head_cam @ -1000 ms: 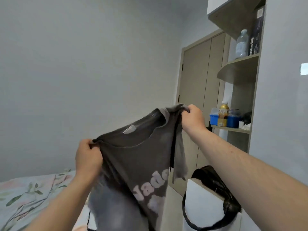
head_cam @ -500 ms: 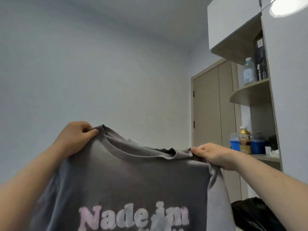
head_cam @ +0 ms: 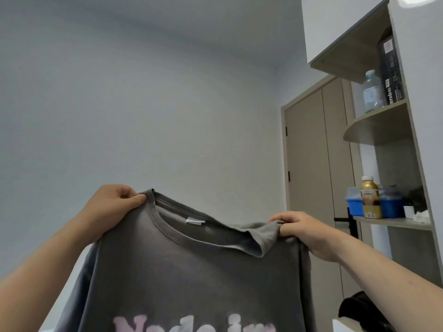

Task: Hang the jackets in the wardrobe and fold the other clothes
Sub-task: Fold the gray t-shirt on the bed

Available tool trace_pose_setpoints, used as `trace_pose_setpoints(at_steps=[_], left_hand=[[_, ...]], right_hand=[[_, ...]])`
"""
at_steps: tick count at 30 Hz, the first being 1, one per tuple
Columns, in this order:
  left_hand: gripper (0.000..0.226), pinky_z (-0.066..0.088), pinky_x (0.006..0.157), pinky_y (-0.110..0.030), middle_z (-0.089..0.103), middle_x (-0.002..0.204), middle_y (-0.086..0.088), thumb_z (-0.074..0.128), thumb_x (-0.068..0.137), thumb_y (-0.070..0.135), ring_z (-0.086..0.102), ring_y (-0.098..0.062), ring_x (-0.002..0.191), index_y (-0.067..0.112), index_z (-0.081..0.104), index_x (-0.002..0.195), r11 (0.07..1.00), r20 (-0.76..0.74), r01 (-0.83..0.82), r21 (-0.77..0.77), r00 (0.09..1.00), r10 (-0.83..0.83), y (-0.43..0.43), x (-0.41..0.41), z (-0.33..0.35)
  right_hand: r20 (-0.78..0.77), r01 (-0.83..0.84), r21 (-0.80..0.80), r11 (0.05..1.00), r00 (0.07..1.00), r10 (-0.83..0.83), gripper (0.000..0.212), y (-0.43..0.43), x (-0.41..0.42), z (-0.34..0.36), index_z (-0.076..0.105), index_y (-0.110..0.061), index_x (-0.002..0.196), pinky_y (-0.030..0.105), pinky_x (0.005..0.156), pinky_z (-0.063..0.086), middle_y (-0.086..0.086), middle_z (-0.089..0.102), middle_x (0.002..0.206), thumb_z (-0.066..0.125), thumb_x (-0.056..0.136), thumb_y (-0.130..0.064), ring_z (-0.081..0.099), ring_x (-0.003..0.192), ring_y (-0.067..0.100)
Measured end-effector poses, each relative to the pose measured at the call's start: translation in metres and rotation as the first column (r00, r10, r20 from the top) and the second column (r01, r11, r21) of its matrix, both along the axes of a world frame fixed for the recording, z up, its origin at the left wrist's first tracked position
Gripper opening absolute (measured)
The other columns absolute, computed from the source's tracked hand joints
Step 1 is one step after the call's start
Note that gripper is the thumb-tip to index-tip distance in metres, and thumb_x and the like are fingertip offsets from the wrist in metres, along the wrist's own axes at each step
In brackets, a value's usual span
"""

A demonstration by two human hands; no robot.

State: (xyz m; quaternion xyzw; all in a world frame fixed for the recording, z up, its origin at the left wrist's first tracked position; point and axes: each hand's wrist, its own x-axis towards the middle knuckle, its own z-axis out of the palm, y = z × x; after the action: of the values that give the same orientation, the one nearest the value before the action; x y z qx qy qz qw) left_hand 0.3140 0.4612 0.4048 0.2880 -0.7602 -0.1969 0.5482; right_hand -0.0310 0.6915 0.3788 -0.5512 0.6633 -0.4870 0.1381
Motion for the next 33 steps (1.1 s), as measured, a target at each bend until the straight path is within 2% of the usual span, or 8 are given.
trace_pose_setpoints(at_steps=[1, 4, 11, 14, 17, 21, 28, 33], left_hand=[[0.022, 0.044, 0.057, -0.027, 0.069, 0.064, -0.001, 0.072, 0.086, 0.031, 0.057, -0.011, 0.057, 0.02, 0.071, 0.068, 1.0, -0.011, -0.005, -0.011, 1.0, 0.005, 0.0, -0.002, 0.003], [0.02, 0.045, 0.058, -0.027, 0.069, 0.062, 0.001, 0.072, 0.087, 0.028, 0.058, -0.013, 0.058, 0.022, 0.071, 0.067, 1.0, -0.035, 0.003, -0.027, 0.999, -0.004, 0.001, -0.006, 0.013], [0.019, 0.047, 0.061, -0.03, 0.07, 0.064, 0.0, 0.072, 0.088, 0.029, 0.061, -0.012, 0.06, 0.023, 0.072, 0.069, 0.997, 0.012, 0.042, -0.059, 0.999, -0.041, 0.014, -0.007, 0.041], [0.019, 0.051, 0.066, -0.032, 0.073, 0.07, -0.001, 0.072, 0.087, 0.031, 0.066, -0.018, 0.069, 0.022, 0.075, 0.072, 0.996, 0.041, 0.061, -0.066, 0.997, -0.058, 0.025, -0.001, 0.058], [0.018, 0.05, 0.065, -0.031, 0.072, 0.07, 0.001, 0.07, 0.089, 0.03, 0.067, -0.016, 0.069, 0.021, 0.076, 0.075, 0.99, 0.054, 0.068, -0.123, 0.997, -0.061, 0.032, 0.009, 0.073], [0.02, 0.05, 0.062, -0.03, 0.071, 0.067, -0.006, 0.067, 0.091, 0.023, 0.064, -0.012, 0.058, 0.017, 0.074, 0.073, 0.985, 0.027, 0.119, -0.128, 0.993, -0.116, 0.032, 0.017, 0.077], [0.021, 0.046, 0.067, -0.033, 0.071, 0.069, -0.009, 0.07, 0.089, 0.026, 0.06, -0.02, 0.064, 0.014, 0.074, 0.071, 0.997, 0.1, 0.081, 0.017, 0.992, -0.083, 0.0, -0.007, 0.006], [0.025, 0.04, 0.056, -0.028, 0.064, 0.056, 0.0, 0.069, 0.089, 0.025, 0.051, -0.005, 0.048, 0.013, 0.069, 0.067, 0.995, 0.195, -0.001, 0.104, 0.981, -0.02, -0.032, -0.027, -0.098]], right_hand=[[-0.06, -0.007, -0.003, 1.0, 0.998, 0.007, 0.012, 0.002, 0.003, 0.003, 0.075, -0.012, 0.092, 0.019, 0.069, 0.051, 0.0, 0.075, 0.087, 0.062, 0.092, -0.011, 0.069, 0.078, 0.009], [-0.077, 0.03, -0.086, 0.996, 0.996, -0.037, 0.032, 0.006, 0.003, 0.01, 0.07, -0.002, 0.084, 0.032, 0.078, 0.047, 0.006, 0.072, 0.085, 0.063, 0.095, -0.032, 0.064, 0.081, 0.018], [0.191, 0.078, -0.217, 0.973, 0.981, -0.037, 0.016, 0.014, 0.007, 0.033, 0.059, 0.004, 0.108, 0.029, 0.066, 0.046, 0.016, 0.063, 0.088, 0.046, 0.098, 0.001, 0.058, 0.074, 0.021], [0.222, 0.036, -0.186, 0.982, 0.975, 0.006, 0.033, 0.022, 0.016, 0.049, 0.059, 0.009, 0.117, 0.039, 0.078, 0.053, 0.028, 0.068, 0.104, 0.06, 0.096, -0.016, 0.063, 0.084, 0.029], [0.197, 0.051, -0.229, 0.972, 0.98, -0.005, 0.046, 0.025, 0.024, 0.061, 0.066, 0.007, 0.111, 0.038, 0.082, 0.055, 0.021, 0.073, 0.103, 0.067, 0.091, -0.035, 0.068, 0.085, 0.027], [0.189, 0.092, -0.311, 0.946, 0.981, -0.033, 0.027, 0.021, 0.024, 0.067, 0.072, -0.004, 0.094, 0.035, 0.075, 0.055, 0.015, 0.075, 0.09, 0.07, 0.089, -0.031, 0.069, 0.076, 0.022], [0.141, 0.178, -0.186, 0.966, 0.978, -0.153, 0.022, -0.01, 0.016, 0.006, 0.064, -0.015, 0.072, 0.03, 0.069, 0.045, 0.008, 0.068, 0.074, 0.074, 0.085, -0.03, 0.059, 0.068, 0.02], [0.173, 0.211, -0.019, 0.977, 0.963, -0.205, 0.019, -0.05, 0.001, -0.097, 0.066, -0.015, 0.077, 0.027, 0.065, 0.041, 0.005, 0.064, 0.072, 0.07, 0.088, -0.03, 0.054, 0.066, 0.017]])
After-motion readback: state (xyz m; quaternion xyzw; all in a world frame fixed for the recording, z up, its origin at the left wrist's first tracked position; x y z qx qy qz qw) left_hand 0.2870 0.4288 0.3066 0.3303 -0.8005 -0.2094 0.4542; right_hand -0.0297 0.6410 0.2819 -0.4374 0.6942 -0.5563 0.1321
